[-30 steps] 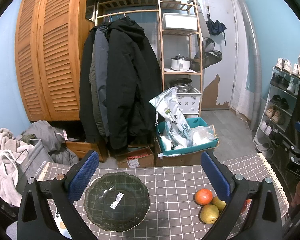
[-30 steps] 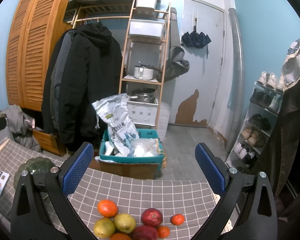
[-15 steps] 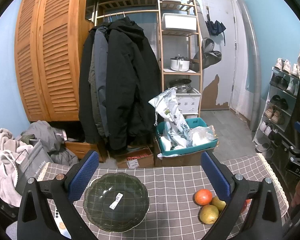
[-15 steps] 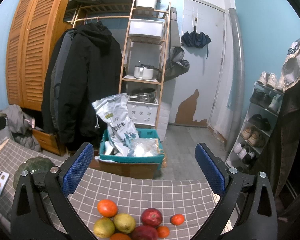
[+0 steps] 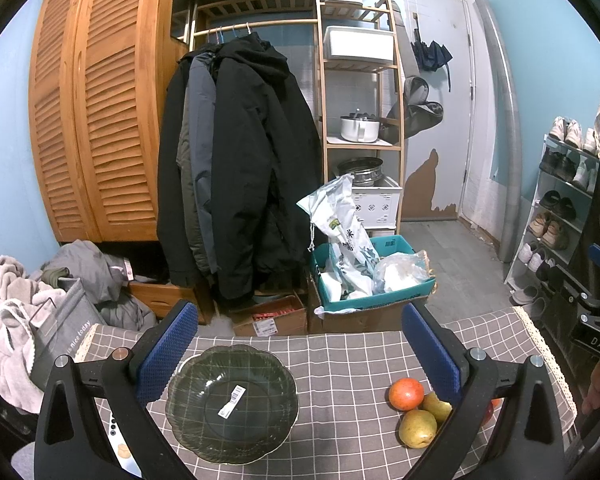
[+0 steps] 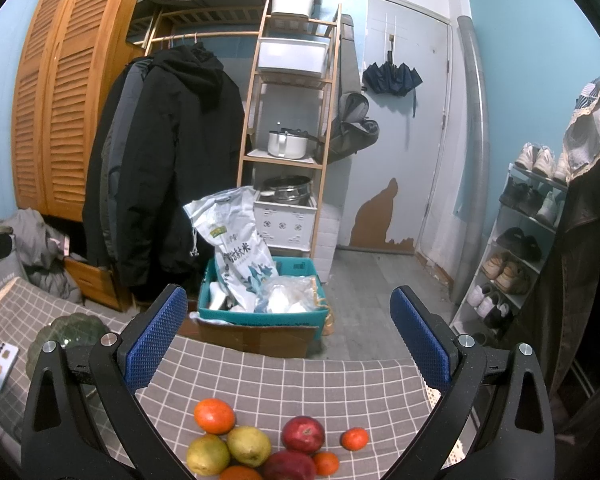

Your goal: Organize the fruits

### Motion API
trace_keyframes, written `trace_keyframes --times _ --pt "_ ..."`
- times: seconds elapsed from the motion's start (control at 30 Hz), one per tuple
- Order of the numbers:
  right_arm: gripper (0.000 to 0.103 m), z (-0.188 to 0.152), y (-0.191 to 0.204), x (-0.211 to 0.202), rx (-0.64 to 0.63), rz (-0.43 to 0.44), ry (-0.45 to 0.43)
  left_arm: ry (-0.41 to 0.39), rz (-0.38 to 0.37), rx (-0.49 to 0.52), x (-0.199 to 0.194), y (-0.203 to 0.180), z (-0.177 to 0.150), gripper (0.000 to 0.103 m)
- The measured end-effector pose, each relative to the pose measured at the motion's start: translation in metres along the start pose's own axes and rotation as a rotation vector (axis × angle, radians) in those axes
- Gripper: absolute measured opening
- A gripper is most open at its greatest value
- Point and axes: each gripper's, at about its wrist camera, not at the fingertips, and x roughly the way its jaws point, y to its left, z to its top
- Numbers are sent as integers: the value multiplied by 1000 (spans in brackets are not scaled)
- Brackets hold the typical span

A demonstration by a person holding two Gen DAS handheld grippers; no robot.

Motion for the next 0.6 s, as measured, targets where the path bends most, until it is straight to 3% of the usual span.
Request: trace_keyframes --times 0.6 --pt "100 0 -1 -1 1 -1 0 4 -4 2 -1 -6 0 103"
